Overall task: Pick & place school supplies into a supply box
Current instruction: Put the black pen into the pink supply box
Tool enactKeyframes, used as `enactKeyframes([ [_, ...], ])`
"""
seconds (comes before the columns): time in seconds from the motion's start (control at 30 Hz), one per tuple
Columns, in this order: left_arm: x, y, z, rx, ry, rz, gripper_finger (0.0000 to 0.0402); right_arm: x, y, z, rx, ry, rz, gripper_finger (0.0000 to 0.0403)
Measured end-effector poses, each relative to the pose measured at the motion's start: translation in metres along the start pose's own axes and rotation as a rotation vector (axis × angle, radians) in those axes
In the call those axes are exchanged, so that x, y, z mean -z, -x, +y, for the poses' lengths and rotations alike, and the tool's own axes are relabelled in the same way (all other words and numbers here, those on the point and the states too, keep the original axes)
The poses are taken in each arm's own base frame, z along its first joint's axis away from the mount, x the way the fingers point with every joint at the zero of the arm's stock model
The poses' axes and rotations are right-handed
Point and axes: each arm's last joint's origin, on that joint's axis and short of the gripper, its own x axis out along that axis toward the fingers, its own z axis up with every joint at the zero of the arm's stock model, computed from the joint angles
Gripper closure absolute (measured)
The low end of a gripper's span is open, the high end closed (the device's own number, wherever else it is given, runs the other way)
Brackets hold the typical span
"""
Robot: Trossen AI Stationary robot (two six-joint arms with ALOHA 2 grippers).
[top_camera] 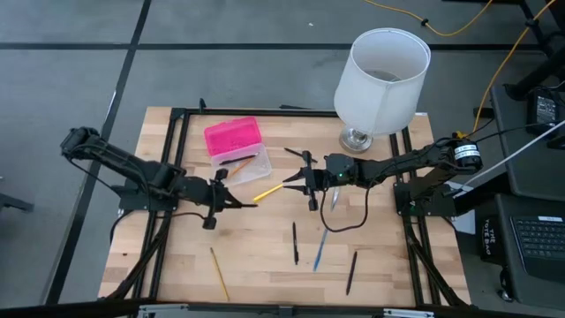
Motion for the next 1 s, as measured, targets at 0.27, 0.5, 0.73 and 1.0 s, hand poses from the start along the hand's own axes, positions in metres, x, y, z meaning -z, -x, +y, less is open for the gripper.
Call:
enactKeyframes([
  [0.27, -0.002, -0.002, 0.012, -0.048, 0.031, -0.014, 0.0389, 0.000, 0.000, 0.000, 0.000, 0.001, 0.001, 0.0327],
  [0.5, -0.001, -0.003, 0.023, -0.150, 0.131, -0.005, 0.0389, 0.000, 0.000, 0.000, 0.000, 0.002, 0.001, 0.0327],
  [0.73, 0.007, -0.003, 0.042, -0.302, 0.200, 0.071, 0.0389, 0.000, 0.000, 0.000, 0.000, 0.002, 0.001, 0.0327],
  [1.0, 0.014, -0.010, 0.064, -0.407, 0.317, 0.130, 0.0389, 0.001, 0.000, -0.002, 0.005, 0.000, 0.003, 0.0327],
])
